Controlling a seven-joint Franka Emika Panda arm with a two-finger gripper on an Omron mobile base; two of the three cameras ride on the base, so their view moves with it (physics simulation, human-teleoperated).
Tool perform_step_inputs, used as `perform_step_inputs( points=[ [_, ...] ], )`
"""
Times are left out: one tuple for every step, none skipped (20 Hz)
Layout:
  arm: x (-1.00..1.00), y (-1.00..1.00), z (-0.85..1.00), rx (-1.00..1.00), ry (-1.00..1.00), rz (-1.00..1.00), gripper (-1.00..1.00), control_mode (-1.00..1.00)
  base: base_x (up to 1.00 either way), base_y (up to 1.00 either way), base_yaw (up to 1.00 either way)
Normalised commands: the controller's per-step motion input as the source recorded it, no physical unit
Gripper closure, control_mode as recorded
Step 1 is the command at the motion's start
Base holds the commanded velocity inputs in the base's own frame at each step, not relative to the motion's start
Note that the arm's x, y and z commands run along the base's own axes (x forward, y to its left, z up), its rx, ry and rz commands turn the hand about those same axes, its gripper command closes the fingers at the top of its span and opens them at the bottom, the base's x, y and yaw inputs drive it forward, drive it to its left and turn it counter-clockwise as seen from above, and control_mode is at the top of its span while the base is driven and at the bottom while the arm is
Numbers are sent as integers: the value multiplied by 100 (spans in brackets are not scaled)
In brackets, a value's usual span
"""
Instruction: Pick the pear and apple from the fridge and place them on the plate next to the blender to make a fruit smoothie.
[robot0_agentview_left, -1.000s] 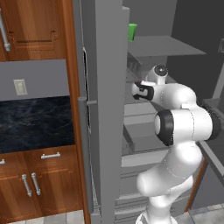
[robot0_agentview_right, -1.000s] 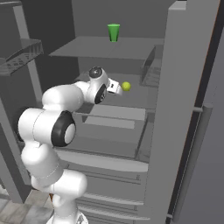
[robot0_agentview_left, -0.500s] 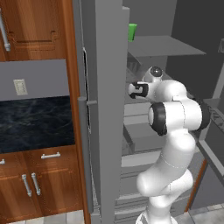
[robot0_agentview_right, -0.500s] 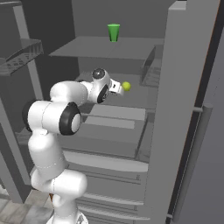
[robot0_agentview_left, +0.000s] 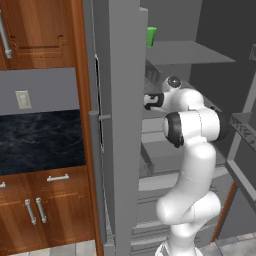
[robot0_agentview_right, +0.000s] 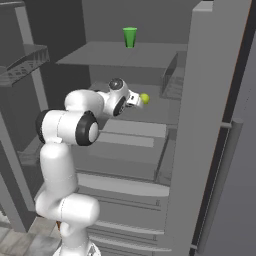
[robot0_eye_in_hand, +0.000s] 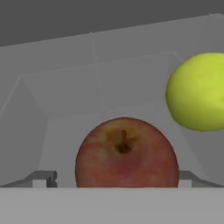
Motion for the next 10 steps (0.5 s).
perform_step_inputs(
  points=[
    [29, -6, -11, 3, 0, 0, -100, -100, 0, 0, 0],
    [28, -6, -10, 3, 0, 0, -100, -100, 0, 0, 0],
    [23, -11, -10, 3, 0, 0, -100, -100, 0, 0, 0],
    [18, -17, -10, 4, 0, 0, -100, -100, 0, 0, 0],
    [16, -20, -10, 5, 0, 0, -100, -100, 0, 0, 0],
    [14, -17, -13, 3, 0, 0, -100, -100, 0, 0, 0],
    [6, -18, -21, 5, 0, 0, -100, -100, 0, 0, 0],
    [0, -14, -29, 5, 1, 0, -100, -100, 0, 0, 0],
    [0, -11, -35, 5, 3, 0, -100, -100, 0, 0, 0],
    [0, -3, -41, 4, 3, 0, -100, -100, 0, 0, 0]
  ],
)
